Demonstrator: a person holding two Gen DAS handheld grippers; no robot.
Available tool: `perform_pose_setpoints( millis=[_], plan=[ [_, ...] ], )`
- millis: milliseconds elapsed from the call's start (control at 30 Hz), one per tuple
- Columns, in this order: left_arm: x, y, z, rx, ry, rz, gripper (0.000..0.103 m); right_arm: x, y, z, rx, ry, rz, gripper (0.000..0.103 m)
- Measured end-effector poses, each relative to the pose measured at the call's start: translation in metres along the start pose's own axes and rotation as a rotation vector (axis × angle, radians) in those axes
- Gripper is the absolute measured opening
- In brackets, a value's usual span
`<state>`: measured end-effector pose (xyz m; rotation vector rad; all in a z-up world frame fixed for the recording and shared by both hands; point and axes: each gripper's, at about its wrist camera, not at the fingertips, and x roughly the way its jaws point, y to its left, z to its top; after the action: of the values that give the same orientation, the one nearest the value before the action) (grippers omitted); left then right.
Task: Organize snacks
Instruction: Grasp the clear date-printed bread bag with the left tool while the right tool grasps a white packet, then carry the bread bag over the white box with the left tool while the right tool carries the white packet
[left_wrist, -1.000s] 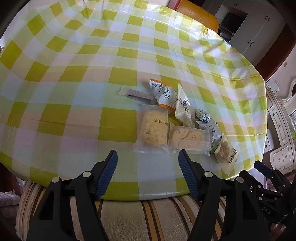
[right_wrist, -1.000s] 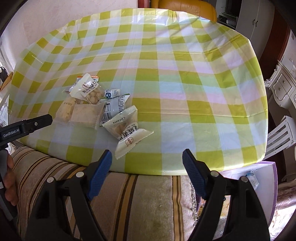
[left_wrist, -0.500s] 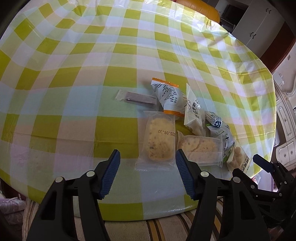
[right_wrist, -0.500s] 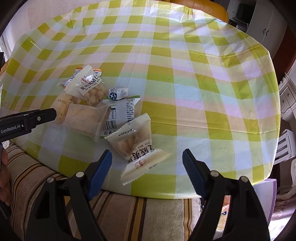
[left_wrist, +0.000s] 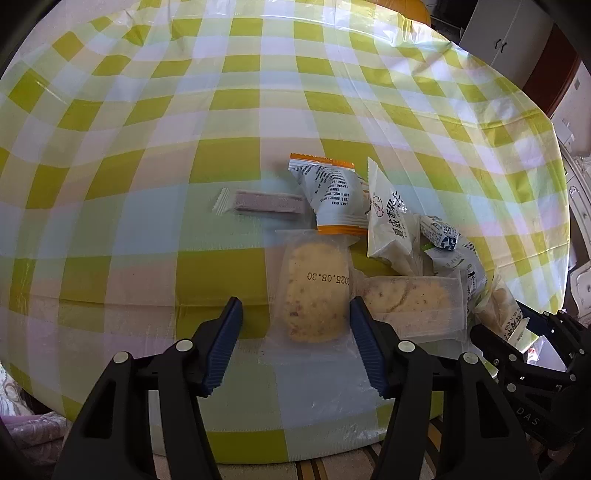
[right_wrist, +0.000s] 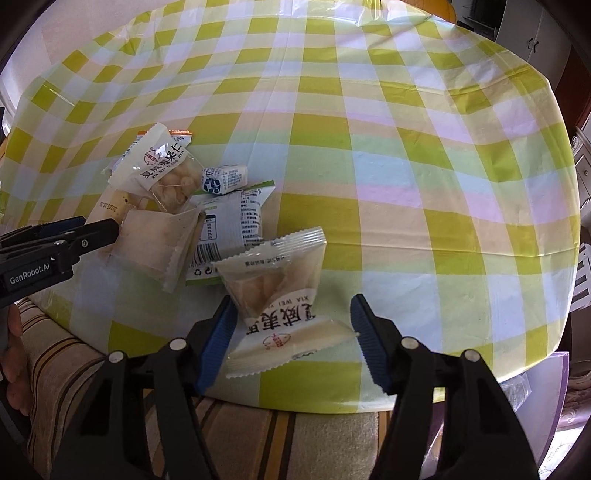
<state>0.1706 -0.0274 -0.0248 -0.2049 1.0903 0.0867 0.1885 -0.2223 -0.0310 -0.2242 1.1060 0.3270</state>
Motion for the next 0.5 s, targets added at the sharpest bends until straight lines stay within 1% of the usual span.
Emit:
perform_pose_setpoints(
  millis=[67,100,133,167,367,500],
  plan=[
    [0.001,-0.004,0.001,0.021,-0.002,0.025,0.057,0.002,-0.002,0.000,0.011,0.003,0.011,0.060],
    [0.002,-0.005,0.001,0.029,-0.005,0.037,0.053,0.002,-0.001,0.000,0.011,0.002,0.010,0.060],
    [0.002,-0.005,0.001,0.032,-0.010,0.052,0.045,0.002,-0.001,-0.001,0.009,0.000,0.009,0.059],
    [0.002,-0.004,0.001,0.030,-0.015,0.064,0.042,0.002,0.000,-0.001,0.007,-0.001,0.009,0.059],
    [-0.001,0.001,-0.001,0.008,-0.026,0.044,0.038,0.001,-0.001,-0.002,0.009,-0.011,0.016,0.056],
    [-0.005,0.008,-0.003,-0.029,-0.037,0.048,0.036,0.000,-0.002,-0.005,0.017,-0.017,0.018,0.055]
  ],
)
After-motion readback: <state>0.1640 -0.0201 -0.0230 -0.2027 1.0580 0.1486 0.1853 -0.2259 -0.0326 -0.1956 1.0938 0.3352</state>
